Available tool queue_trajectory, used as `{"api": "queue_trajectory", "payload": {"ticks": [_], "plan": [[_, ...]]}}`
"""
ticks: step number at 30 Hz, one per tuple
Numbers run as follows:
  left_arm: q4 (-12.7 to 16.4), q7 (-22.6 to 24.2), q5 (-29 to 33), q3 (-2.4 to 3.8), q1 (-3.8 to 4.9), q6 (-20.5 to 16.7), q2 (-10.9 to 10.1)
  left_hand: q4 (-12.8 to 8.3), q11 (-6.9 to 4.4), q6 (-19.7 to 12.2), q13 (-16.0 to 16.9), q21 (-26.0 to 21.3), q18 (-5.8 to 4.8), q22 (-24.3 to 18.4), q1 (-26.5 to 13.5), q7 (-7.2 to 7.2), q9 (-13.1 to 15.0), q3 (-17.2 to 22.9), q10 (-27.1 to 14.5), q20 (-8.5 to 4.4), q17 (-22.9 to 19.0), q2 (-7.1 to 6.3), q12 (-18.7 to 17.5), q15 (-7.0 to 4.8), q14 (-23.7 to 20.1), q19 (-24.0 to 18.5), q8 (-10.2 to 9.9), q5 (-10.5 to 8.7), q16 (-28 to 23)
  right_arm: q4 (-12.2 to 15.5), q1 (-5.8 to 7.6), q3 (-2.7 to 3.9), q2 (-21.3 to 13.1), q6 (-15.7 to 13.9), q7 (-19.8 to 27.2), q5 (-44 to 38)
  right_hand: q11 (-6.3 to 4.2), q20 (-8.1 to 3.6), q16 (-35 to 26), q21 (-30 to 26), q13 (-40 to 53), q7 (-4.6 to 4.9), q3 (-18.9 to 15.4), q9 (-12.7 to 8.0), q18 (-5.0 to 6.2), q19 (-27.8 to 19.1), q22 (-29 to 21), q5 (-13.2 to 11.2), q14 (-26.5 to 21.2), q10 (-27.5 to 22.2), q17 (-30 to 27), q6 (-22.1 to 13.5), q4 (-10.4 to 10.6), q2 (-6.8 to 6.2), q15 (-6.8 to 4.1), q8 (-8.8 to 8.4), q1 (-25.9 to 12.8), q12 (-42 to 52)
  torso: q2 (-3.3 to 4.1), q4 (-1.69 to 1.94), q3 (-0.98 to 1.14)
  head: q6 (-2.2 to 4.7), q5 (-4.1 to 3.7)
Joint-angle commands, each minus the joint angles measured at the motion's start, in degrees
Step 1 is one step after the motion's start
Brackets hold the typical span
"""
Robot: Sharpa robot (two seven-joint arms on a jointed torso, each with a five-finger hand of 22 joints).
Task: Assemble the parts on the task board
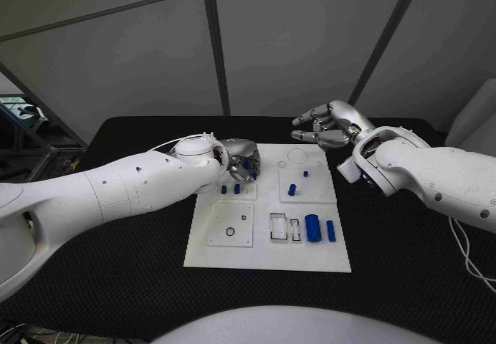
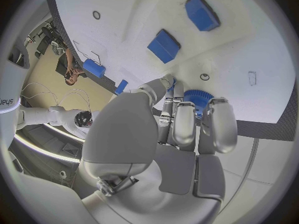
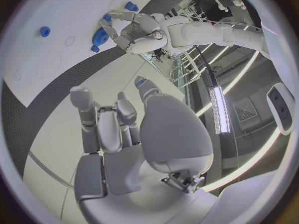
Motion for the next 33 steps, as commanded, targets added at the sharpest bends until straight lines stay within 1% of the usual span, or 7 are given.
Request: {"api": "queue_trajectory", "payload": {"ticks": [1,10,17,24,28,31,33], "plan": [[0.08,0.00,0.54,-0.17,-0.20,1.00,-0.04,-0.26,0.00,0.57,-0.17,0.20,-0.26,3.45,0.13,0.11,-0.08,0.56,0.79,0.29,-0.10,0.69,-0.39,0.52,1.08,0.14,-0.48,0.15,0.16,0.07,0.09,0.03,0.05,0.25,0.21,-0.11,0.00,-0.05,-0.16,-0.23,0.06,-0.14,0.11,-0.04,0.96,-0.11,0.07,0.15,1.55,-0.13,0.06,-0.12,0.25,0.45,-0.45,0.36,-0.29,-0.02,-0.03,0.00,-0.04,0.01,-0.03],[1.58,1.31,2.29,-0.15,-0.21,-1.36,-1.08,-0.61,0.19,1.42,-0.38,0.47,-0.32,3.73,-0.15,0.55,-0.13,1.05,1.86,0.49,-0.18,1.07,-0.80,0.77,1.11,0.26,-0.63,0.08,0.41,0.06,0.09,0.03,0.01,0.25,0.26,-0.11,-0.01,-0.05,-0.16,-0.24,0.07,-0.15,0.14,-0.04,0.96,-0.09,0.07,0.17,1.56,-0.12,0.07,-0.11,0.26,0.52,-0.46,0.39,-0.24,0.02,-0.09,0.11,-0.04,0.10,-0.10],[3.48,2.15,3.42,0.06,-0.18,-3.31,-2.59,-0.73,0.25,2.13,-0.53,0.67,-0.36,3.93,-0.60,0.61,-0.13,1.03,2.59,0.60,0.02,1.04,-1.16,0.85,1.22,0.37,-0.70,0.04,0.76,-0.06,0.08,0.03,0.07,0.30,0.30,-0.11,-0.01,-0.05,-0.16,-0.24,0.07,-0.15,0.14,-0.04,0.96,-0.09,0.07,0.17,1.56,-0.12,0.07,-0.11,0.26,0.52,-0.46,0.39,-0.24,0.02,-0.05,0.05,-0.03,0.30,0.18],[4.61,2.23,4.22,1.26,-0.17,-4.00,-3.64,-0.69,0.27,2.39,-0.60,0.83,-0.40,4.08,-0.97,0.60,-0.14,0.90,2.86,0.65,0.17,0.95,-1.36,0.87,1.29,0.46,-0.76,0.00,0.98,-0.19,0.07,0.03,0.12,0.34,0.33,-0.11,-0.01,-0.05,-0.16,-0.24,0.07,-0.15,0.14,-0.04,0.96,-0.09,0.07,0.17,1.56,-0.12,0.07,-0.11,0.26,0.52,-0.46,0.39,-0.24,0.02,-0.03,0.03,-0.02,0.46,0.38],[5.08,2.20,4.71,1.87,-0.17,-4.41,-4.23,-0.69,0.28,2.44,-0.63,0.79,-0.39,4.05,-1.06,0.60,-0.15,0.87,2.92,0.66,0.14,0.92,-1.43,0.87,1.30,0.45,-0.80,0.00,0.99,-0.35,0.07,0.03,0.19,0.36,0.34,-0.11,-0.01,-0.05,-0.16,-0.24,0.07,-0.15,0.14,-0.04,0.96,-0.09,0.07,0.17,1.56,-0.12,0.07,-0.11,0.26,0.52,-0.46,0.39,-0.24,0.02,-0.08,0.11,0.01,0.54,0.57],[5.60,1.99,5.09,2.62,-0.18,-4.36,-4.92,-0.69,0.28,2.44,-0.63,0.79,-0.39,4.05,-1.06,0.60,-0.15,0.87,2.92,0.66,0.14,0.92,-1.43,0.87,1.30,0.45,-0.80,0.00,0.99,-0.47,0.07,0.03,0.22,0.38,0.36,-0.11,-0.01,-0.05,-0.16,-0.24,0.07,-0.15,0.14,-0.04,0.96,-0.09,0.07,0.17,1.56,-0.12,0.07,-0.11,0.26,0.52,-0.46,0.39,-0.24,0.02,-0.06,0.10,0.00,0.55,0.67],[5.97,1.75,5.37,2.96,-0.18,-4.16,-5.45,-0.70,0.29,2.45,-0.64,0.78,-0.38,4.05,-1.10,0.61,-0.16,0.86,2.94,0.67,0.12,0.91,-1.48,0.88,1.30,0.45,-0.83,0.01,0.99,-0.53,0.07,0.03,0.24,0.40,0.38,-0.11,-0.01,-0.05,-0.16,-0.24,0.07,-0.15,0.14,-0.04,0.96,-0.09,0.07,0.17,1.56,-0.12,0.07,-0.11,0.26,0.52,-0.46,0.39,-0.24,0.02,-0.07,0.13,-0.01,0.58,0.77]]}}
